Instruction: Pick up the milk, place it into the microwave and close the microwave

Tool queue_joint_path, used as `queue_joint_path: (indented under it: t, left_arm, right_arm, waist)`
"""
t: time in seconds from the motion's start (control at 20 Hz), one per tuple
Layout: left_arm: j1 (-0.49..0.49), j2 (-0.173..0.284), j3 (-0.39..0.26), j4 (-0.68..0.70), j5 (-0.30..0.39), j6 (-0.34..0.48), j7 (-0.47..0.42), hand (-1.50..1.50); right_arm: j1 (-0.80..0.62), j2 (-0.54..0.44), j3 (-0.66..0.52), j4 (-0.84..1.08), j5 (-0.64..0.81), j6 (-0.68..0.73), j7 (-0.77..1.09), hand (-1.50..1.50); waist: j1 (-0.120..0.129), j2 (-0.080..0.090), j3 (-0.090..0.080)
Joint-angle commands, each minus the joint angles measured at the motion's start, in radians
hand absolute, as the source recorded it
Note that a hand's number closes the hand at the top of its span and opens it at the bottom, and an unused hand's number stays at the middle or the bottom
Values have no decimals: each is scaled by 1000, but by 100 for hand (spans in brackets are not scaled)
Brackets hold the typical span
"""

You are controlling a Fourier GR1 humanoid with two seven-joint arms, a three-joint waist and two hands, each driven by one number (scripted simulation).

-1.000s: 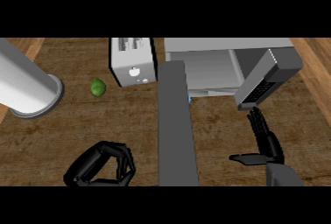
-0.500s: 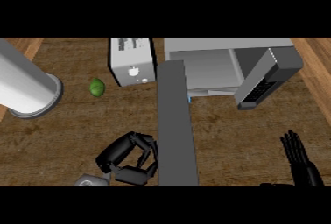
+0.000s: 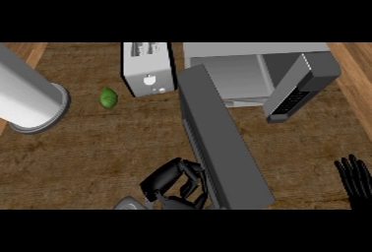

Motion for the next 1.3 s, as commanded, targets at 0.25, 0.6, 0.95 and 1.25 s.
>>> queue_joint_path:
  t: [0.25, 0.6, 0.95, 1.25]
  left_arm:
    - [-120, -7, -345, 100, 173, 307, 85, 150]
    - [-260, -6, -448, 100, 299, 529, 120, 150]
    - [-378, -6, -460, 134, 415, 693, 124, 150]
    - [-515, -7, -415, 172, 519, 785, 133, 150]
  right_arm:
    - [62, -22, 84, -277, -183, 180, 108, -150]
    - [81, -65, 130, -467, -265, 183, 226, -150]
    - [112, -93, 176, -608, -337, 181, 349, -150]
    - [102, -100, 182, -643, -371, 163, 391, -150]
  waist:
    - [-30, 9, -1]
    - [-78, 14, -3]
    - [-106, 22, -5]
    - [-135, 35, -3]
